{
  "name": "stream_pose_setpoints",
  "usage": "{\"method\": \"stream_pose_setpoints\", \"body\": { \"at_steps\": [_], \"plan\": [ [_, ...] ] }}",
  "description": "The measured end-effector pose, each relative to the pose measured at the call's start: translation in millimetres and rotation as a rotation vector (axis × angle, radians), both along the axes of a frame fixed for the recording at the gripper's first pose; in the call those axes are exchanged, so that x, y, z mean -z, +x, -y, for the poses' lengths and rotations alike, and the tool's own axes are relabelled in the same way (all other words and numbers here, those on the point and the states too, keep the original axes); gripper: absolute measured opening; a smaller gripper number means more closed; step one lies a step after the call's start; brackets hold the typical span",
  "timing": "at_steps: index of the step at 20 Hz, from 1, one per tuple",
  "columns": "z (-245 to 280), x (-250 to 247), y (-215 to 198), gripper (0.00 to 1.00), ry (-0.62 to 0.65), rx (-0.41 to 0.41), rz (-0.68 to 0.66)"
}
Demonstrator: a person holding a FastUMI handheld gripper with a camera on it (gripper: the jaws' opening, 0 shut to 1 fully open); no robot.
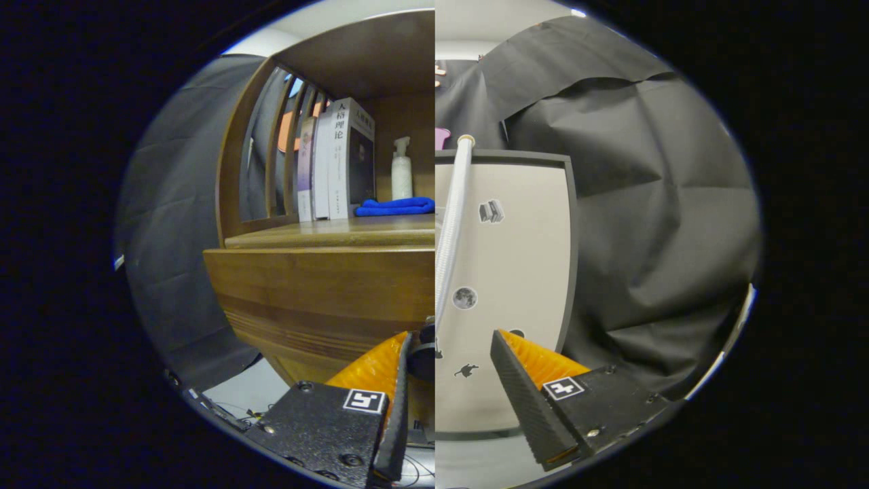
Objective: Pull open the drawer, take out the items inside it, and place them on the countertop above the cabinet.
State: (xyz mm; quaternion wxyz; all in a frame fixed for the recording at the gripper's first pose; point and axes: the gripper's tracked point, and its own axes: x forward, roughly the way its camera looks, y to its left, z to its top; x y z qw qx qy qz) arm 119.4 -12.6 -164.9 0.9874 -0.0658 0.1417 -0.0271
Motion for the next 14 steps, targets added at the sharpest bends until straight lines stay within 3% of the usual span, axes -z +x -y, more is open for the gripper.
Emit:
{"method": "stream_pose_setpoints", "body": {
  "at_steps": [14],
  "plan": [
    [-2, 1, -94, 0.7, 0.02, -0.011, -0.001]
  ]
}}
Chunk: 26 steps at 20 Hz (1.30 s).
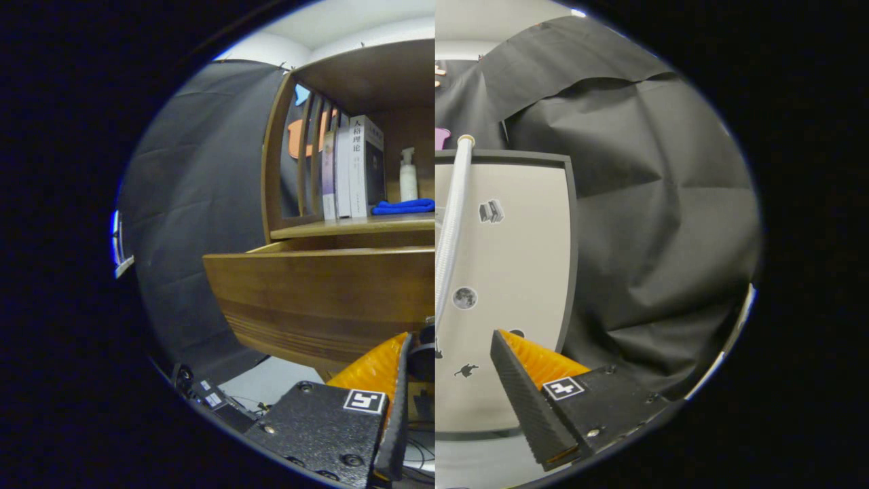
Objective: Pull open the drawer, take out the items inside it, and place them on the countertop above the cabinet.
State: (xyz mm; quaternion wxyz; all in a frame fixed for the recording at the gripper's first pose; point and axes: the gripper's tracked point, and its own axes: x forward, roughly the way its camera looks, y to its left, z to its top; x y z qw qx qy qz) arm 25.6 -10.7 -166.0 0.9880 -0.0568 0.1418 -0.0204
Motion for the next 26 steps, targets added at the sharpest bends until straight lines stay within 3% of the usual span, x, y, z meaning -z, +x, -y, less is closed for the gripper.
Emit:
{"method": "stream_pose_setpoints", "body": {
  "at_steps": [6, 15, 21, 26],
  "plan": [
    [-2, 6, -25, 0.71, 0.008, -0.006, -0.005],
    [-4, 7, -29, 0.71, -0.008, -0.018, 0.01],
    [-17, -34, -55, 0.84, -0.132, -0.073, 0.113],
    [-25, -75, -56, 0.96, -0.12, -0.09, 0.142]
  ]
}}
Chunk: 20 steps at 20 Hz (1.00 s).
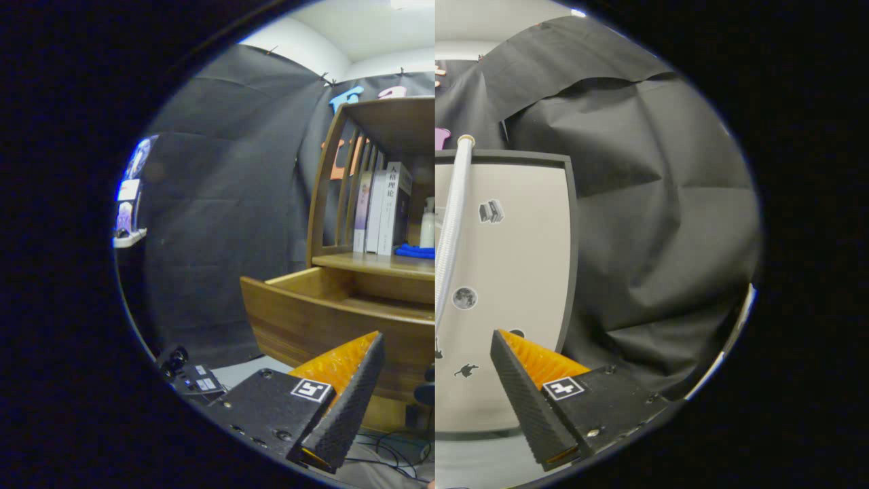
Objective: Pull open the drawer, take out the items inside it, and place them on the countertop above the cabinet.
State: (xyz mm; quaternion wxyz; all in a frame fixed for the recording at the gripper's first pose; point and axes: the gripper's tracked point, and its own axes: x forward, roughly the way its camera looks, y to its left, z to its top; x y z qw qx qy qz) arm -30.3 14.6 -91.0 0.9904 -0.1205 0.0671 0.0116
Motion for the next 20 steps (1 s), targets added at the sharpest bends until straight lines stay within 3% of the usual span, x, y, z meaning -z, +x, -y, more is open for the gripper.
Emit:
{"method": "stream_pose_setpoints", "body": {
  "at_steps": [9, 20],
  "plan": [
    [-6, -45, 62, 1.0, 0.017, -0.032, -0.085],
    [-4, 12, 154, 1.0, -0.004, 0.015, -0.483]
  ]
}}
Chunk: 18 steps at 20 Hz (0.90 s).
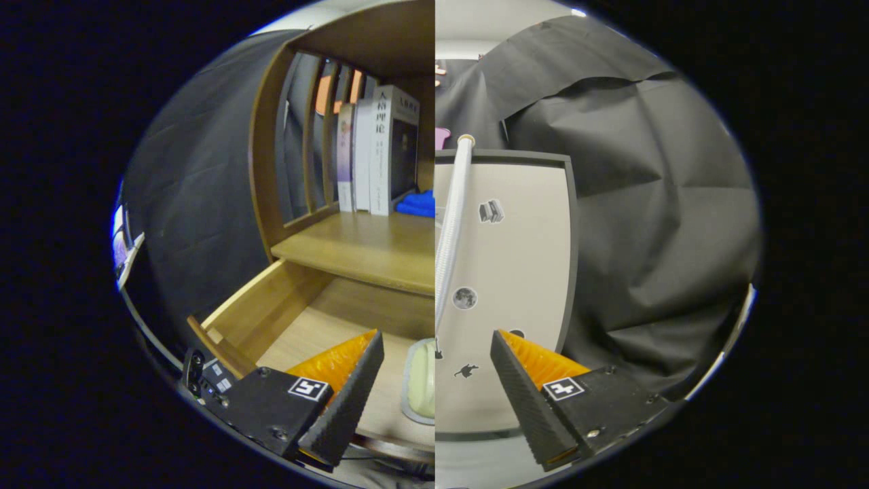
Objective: Pull open the drawer, take out the items inside it, and place them on the countertop above the cabinet.
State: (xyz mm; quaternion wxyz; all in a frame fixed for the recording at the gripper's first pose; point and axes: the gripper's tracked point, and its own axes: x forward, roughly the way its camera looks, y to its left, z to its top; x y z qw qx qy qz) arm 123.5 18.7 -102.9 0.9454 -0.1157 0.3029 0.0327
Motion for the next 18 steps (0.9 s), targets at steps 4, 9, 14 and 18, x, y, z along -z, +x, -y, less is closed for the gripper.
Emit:
{"method": "stream_pose_setpoints", "body": {
  "at_steps": [4, 9, 14, 18],
  "plan": [
    [9, 35, 4, 0.99, 0.0, 0.047, -0.152],
    [11, 52, 3, 0.96, 0.005, 0.066, -0.227],
    [15, 61, 8, 0.9, -0.014, 0.065, -0.283],
    [19, 62, 12, 0.76, -0.04, 0.065, -0.276]
  ]
}}
